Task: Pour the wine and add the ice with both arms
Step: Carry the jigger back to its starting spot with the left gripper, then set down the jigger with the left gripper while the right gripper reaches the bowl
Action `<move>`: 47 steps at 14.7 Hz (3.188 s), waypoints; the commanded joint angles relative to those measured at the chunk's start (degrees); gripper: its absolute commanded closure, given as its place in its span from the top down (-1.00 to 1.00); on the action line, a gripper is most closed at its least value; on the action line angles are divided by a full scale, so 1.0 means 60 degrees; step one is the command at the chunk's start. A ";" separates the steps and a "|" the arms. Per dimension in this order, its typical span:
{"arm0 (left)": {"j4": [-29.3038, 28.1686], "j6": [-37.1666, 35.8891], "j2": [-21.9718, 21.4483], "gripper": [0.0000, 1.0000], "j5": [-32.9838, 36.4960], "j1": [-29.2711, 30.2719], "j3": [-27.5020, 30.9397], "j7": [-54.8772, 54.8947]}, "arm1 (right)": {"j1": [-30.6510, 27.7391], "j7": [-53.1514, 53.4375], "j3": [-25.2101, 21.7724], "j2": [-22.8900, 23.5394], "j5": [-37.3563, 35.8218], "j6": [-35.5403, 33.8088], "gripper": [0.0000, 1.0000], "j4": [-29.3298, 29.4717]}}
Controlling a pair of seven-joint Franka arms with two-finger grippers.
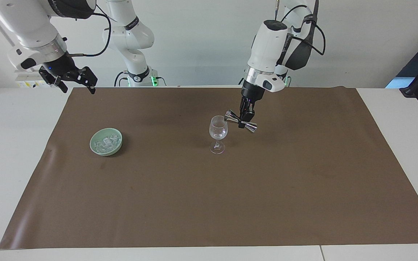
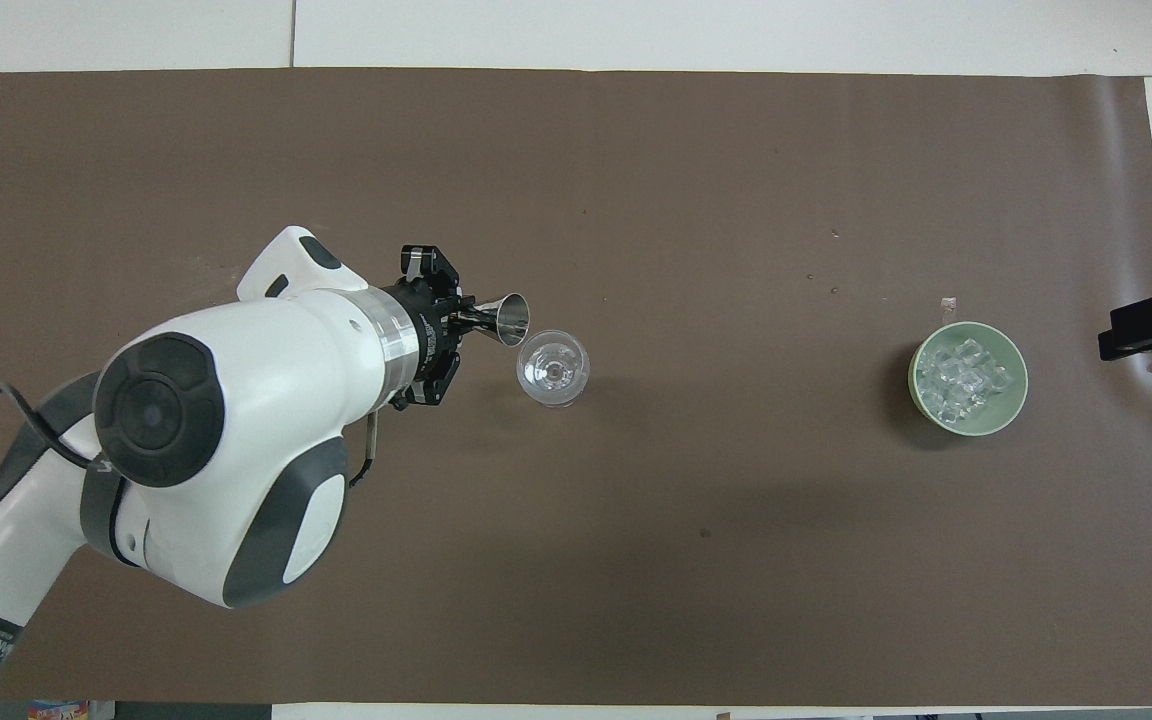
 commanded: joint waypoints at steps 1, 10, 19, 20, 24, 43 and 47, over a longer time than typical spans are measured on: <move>-0.0069 -0.0028 -0.0102 -1.00 -0.2066 0.0955 -0.0036 0.1769 | -0.0034 -0.0160 0.0011 -0.0133 0.0042 0.0192 1.00 -0.0166; -0.0347 -0.2018 0.0204 -1.00 -0.6158 0.4558 -0.0036 0.6018 | -0.0034 -0.0175 0.0011 -0.0148 0.0042 0.0192 1.00 -0.0225; -0.0654 -0.2958 0.1713 -1.00 -0.8619 0.7533 -0.0036 0.9653 | -0.0034 -0.0175 0.0011 -0.0163 0.0028 0.0192 1.00 -0.0225; -0.0713 -0.3104 0.1859 -1.00 -0.8970 0.7753 -0.0036 1.0092 | -0.0034 -0.0175 0.0011 -0.0163 0.0042 0.0192 1.00 -0.0225; -0.0846 -0.3281 0.2562 -1.00 -1.0216 0.8545 -0.0036 1.1179 | -0.0034 -0.0392 0.0011 -0.0177 0.0028 0.0264 1.00 -0.0327; -0.1666 -0.1758 0.3589 -1.00 -1.3236 0.8927 -0.0007 1.1737 | -0.0239 -0.6063 -0.0004 0.0043 0.0071 0.7074 0.77 -0.5966; -0.1666 -0.1640 0.3575 0.61 -1.3251 0.9000 0.0008 1.1227 | -0.0400 -0.6005 -0.0004 0.0774 0.0071 0.7925 0.56 -0.5996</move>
